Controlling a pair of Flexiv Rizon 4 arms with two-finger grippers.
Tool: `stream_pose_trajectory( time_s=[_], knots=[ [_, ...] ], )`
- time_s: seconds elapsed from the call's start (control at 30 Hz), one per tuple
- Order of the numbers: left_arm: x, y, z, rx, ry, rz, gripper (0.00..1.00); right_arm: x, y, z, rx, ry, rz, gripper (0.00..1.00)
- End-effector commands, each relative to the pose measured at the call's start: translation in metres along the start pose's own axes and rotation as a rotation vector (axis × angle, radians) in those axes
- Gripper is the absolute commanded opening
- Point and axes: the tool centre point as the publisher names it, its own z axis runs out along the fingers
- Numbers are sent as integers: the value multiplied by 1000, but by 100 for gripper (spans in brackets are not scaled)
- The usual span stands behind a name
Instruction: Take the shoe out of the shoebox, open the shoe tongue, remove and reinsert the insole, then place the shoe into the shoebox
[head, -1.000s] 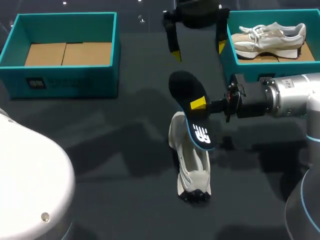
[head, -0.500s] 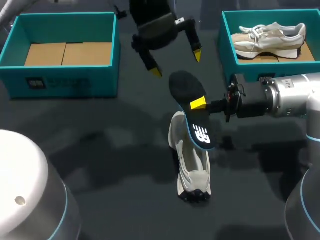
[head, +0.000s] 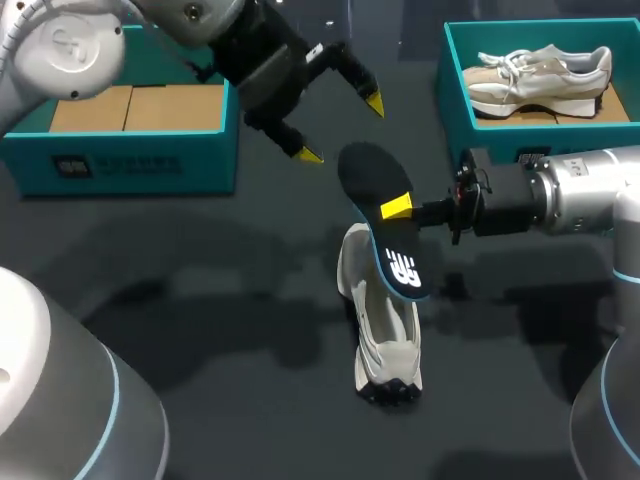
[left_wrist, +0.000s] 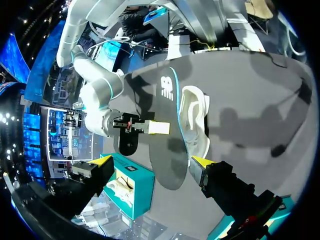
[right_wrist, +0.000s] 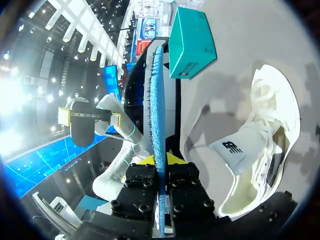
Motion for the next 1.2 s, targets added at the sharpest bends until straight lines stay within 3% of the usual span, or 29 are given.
stream_pose_trajectory(
  time_s=[0.03, 0.2, 0.73, 0.83, 1.0, 1.2],
  knots=[
    [19, -1, 6, -4, -232, 6, 100, 0, -1, 1, -2, -2, 1, 0],
    [34, -2, 6, -67, -335, 56, 100, 0, -1, 1, -2, -2, 1, 0],
    [34, -2, 6, -67, -335, 56, 100, 0, -1, 1, -2, -2, 1, 0],
    [42, -4, 11, -56, -393, 46, 100, 0, -1, 1, -2, -2, 1, 0],
    [53, -5, 23, -41, -468, 27, 100, 6, -5, 4, -76, 21, 11, 0],
    [57, -1, 35, -25, -612, 25, 100, 9, -10, 8, -97, 73, 27, 0]
  ],
)
